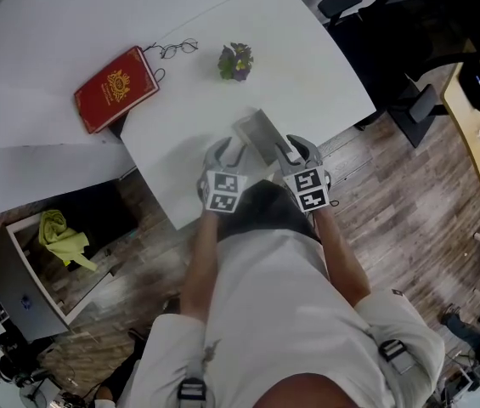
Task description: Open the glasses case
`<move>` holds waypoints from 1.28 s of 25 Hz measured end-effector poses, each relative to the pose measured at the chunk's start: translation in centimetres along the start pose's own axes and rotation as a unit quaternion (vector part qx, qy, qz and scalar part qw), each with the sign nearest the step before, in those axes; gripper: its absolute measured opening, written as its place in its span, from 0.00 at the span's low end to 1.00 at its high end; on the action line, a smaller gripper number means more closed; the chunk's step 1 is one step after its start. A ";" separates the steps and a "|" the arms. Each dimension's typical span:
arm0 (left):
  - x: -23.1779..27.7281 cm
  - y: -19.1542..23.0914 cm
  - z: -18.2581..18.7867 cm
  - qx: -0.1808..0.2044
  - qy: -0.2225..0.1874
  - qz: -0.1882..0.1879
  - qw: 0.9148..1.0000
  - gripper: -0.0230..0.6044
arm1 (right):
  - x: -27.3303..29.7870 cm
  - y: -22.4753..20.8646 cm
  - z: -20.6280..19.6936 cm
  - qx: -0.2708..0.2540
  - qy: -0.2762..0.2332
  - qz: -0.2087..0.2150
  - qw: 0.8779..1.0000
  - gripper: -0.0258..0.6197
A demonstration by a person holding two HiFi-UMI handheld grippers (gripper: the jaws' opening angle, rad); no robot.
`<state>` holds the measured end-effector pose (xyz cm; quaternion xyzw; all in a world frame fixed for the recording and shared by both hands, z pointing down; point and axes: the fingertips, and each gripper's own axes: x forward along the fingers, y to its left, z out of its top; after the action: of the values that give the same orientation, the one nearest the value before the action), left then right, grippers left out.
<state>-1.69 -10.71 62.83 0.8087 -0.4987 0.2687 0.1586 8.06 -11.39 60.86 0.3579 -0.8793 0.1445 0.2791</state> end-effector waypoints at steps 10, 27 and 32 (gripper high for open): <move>-5.9 -1.4 2.6 0.018 -0.056 0.003 0.998 0.31 | -4.5 3.0 2.6 -0.045 -0.046 -0.043 0.997 0.33; -9.9 -2.7 5.0 0.030 -0.117 -0.015 0.993 0.30 | -9.0 4.2 3.8 -0.045 -0.060 -0.092 0.993 0.33; -10.6 -2.4 5.0 0.033 -0.123 -0.018 0.992 0.30 | -9.3 5.0 4.1 -0.045 -0.060 -0.099 0.992 0.33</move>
<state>-1.97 -4.64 52.53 0.8493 -0.4906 0.1803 0.0744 8.38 -4.62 51.77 0.4382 -0.8603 0.0547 0.2545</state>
